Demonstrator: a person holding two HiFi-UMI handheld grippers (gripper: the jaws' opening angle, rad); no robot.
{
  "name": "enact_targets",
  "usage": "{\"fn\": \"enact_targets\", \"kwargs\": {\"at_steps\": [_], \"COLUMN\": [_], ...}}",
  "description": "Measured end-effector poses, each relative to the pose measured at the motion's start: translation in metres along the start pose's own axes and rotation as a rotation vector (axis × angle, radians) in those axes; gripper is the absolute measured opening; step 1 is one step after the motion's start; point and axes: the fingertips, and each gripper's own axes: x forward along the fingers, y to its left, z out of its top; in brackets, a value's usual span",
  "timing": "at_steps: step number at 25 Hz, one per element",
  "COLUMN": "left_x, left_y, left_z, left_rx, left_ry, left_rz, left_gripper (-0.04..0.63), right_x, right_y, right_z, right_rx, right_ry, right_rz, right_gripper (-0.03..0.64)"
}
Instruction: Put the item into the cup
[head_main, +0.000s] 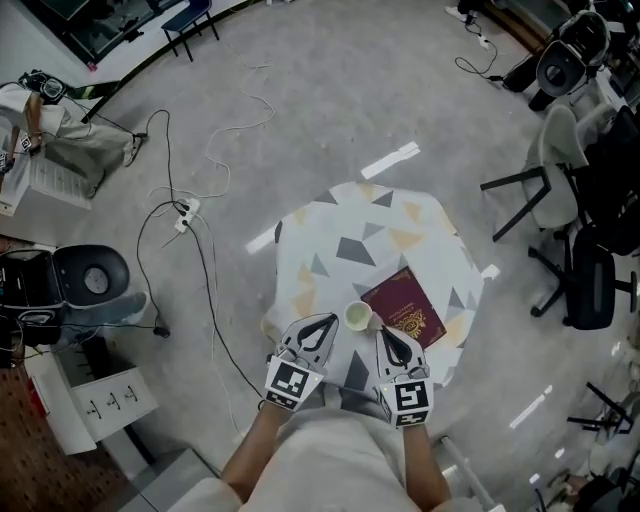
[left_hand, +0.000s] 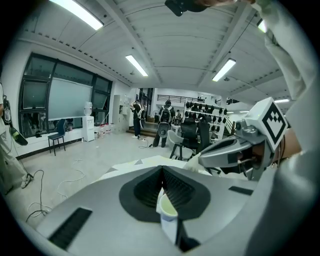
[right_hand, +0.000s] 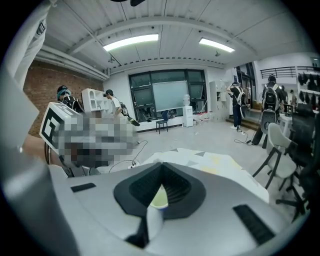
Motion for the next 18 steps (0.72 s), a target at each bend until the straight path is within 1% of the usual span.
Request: {"fn": "enact_targets", "kwargs": {"at_steps": [18], "left_x": [0.018], "left_y": [-0.004], "left_z": [-0.046], "left_rx": [-0.030], "left_ry": [0.084], "left_rz": [-0.027], "left_gripper": [0.012], "right_x": [0.025], "right_y": [0.007], "right_z": [-0.043], "right_rx": [0.020], "right_ry": [0.086], "right_rz": [0.035], "right_gripper": [0.006]}}
